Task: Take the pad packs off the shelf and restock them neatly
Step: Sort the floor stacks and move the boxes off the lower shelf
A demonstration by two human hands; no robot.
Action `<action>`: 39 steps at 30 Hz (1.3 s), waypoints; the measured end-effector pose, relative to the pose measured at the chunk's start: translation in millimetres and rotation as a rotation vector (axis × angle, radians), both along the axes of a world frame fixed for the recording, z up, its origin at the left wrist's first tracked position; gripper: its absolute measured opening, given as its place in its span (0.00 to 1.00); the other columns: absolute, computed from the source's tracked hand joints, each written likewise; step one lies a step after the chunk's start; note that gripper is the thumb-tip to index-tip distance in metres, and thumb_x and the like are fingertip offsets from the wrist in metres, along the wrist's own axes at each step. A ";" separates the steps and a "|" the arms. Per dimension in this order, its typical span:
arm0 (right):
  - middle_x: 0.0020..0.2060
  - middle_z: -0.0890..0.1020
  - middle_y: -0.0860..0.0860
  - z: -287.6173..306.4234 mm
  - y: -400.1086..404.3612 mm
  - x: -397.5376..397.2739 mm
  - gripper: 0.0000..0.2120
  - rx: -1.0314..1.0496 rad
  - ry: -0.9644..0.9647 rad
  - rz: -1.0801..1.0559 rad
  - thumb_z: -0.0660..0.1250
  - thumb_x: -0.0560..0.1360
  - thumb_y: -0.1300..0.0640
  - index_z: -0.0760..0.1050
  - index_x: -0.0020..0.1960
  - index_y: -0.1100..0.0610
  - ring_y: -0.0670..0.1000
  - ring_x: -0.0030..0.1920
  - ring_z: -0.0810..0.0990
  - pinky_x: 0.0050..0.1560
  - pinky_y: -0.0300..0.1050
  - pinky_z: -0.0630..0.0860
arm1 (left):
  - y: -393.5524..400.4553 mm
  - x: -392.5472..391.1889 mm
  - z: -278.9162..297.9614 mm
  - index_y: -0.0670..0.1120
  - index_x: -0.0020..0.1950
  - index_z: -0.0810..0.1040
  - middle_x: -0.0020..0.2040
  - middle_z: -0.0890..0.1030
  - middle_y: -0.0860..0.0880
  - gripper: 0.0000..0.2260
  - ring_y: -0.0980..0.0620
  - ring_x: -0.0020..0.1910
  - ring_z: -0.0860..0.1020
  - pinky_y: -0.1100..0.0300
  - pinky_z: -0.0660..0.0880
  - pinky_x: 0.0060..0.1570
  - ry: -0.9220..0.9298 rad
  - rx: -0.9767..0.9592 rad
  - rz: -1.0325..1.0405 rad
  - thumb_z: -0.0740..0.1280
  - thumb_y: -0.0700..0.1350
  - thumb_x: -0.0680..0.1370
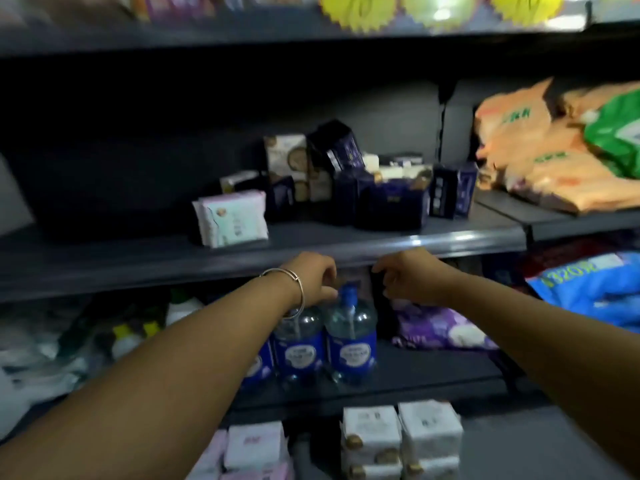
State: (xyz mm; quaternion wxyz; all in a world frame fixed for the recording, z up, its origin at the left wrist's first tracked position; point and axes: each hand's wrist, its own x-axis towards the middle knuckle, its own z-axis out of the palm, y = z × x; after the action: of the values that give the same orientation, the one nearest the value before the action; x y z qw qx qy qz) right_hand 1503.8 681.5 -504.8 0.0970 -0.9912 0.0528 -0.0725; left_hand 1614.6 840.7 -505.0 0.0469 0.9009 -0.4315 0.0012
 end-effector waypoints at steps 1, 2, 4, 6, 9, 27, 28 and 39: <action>0.55 0.82 0.56 20.9 7.3 5.4 0.18 -0.012 -0.030 -0.011 0.67 0.73 0.61 0.75 0.63 0.59 0.56 0.58 0.78 0.56 0.40 0.69 | 7.7 4.9 17.7 0.43 0.59 0.76 0.58 0.79 0.45 0.15 0.46 0.58 0.76 0.59 0.70 0.56 -0.031 -0.039 0.009 0.69 0.48 0.75; 0.55 0.82 0.57 38.0 13.6 11.3 0.19 0.000 -0.067 -0.023 0.67 0.73 0.62 0.75 0.64 0.60 0.55 0.58 0.78 0.57 0.40 0.69 | 14.7 11.3 32.3 0.43 0.59 0.76 0.58 0.79 0.45 0.15 0.46 0.58 0.76 0.58 0.70 0.56 -0.051 -0.082 0.021 0.69 0.48 0.75; 0.53 0.82 0.58 60.4 22.3 24.9 0.19 0.055 -0.136 -0.032 0.66 0.73 0.65 0.75 0.64 0.60 0.54 0.54 0.80 0.56 0.39 0.71 | 25.0 23.7 53.2 0.44 0.60 0.75 0.59 0.78 0.45 0.16 0.46 0.58 0.76 0.57 0.72 0.57 -0.062 -0.158 0.040 0.69 0.48 0.75; 0.53 0.82 0.58 69.4 23.1 38.3 0.19 0.045 -0.164 -0.049 0.63 0.74 0.66 0.74 0.64 0.60 0.51 0.46 0.77 0.48 0.37 0.70 | 25.5 36.2 64.3 0.43 0.61 0.74 0.59 0.76 0.45 0.16 0.46 0.57 0.76 0.56 0.72 0.58 -0.077 -0.189 0.044 0.68 0.48 0.76; 0.52 0.82 0.57 70.1 11.7 61.8 0.19 0.019 -0.166 -0.065 0.64 0.74 0.65 0.74 0.65 0.59 0.54 0.51 0.79 0.50 0.41 0.73 | 9.7 58.1 68.5 0.44 0.62 0.73 0.60 0.73 0.45 0.16 0.46 0.55 0.75 0.56 0.72 0.57 -0.086 -0.242 0.041 0.68 0.47 0.76; 0.67 0.65 0.57 113.5 -74.2 236.9 0.39 0.049 -0.408 -0.303 0.72 0.69 0.43 0.59 0.70 0.58 0.60 0.66 0.65 0.64 0.52 0.65 | -102.1 205.0 92.7 0.45 0.63 0.67 0.62 0.71 0.43 0.28 0.42 0.60 0.73 0.50 0.73 0.60 -0.079 -0.296 0.124 0.75 0.48 0.68; 0.69 0.62 0.57 114.7 -73.3 247.7 0.42 0.078 -0.420 -0.321 0.72 0.68 0.42 0.57 0.71 0.58 0.61 0.67 0.64 0.65 0.54 0.65 | -106.3 209.9 92.6 0.45 0.63 0.68 0.61 0.72 0.43 0.27 0.41 0.60 0.74 0.50 0.73 0.60 -0.063 -0.309 0.124 0.74 0.47 0.68; 0.70 0.62 0.59 106.8 -74.6 299.5 0.45 0.352 -0.494 -0.418 0.75 0.67 0.49 0.53 0.73 0.61 0.63 0.69 0.62 0.61 0.62 0.68 | -118.7 230.5 75.9 0.41 0.67 0.69 0.64 0.74 0.43 0.28 0.42 0.63 0.73 0.55 0.71 0.62 0.102 -0.371 0.153 0.69 0.48 0.70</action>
State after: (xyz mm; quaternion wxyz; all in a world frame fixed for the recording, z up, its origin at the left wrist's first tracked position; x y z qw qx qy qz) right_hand 1803.3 606.9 -398.1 0.2590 -0.8799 0.2406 -0.3176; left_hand 1845.1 722.0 -429.1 0.2336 0.9059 -0.3511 0.0384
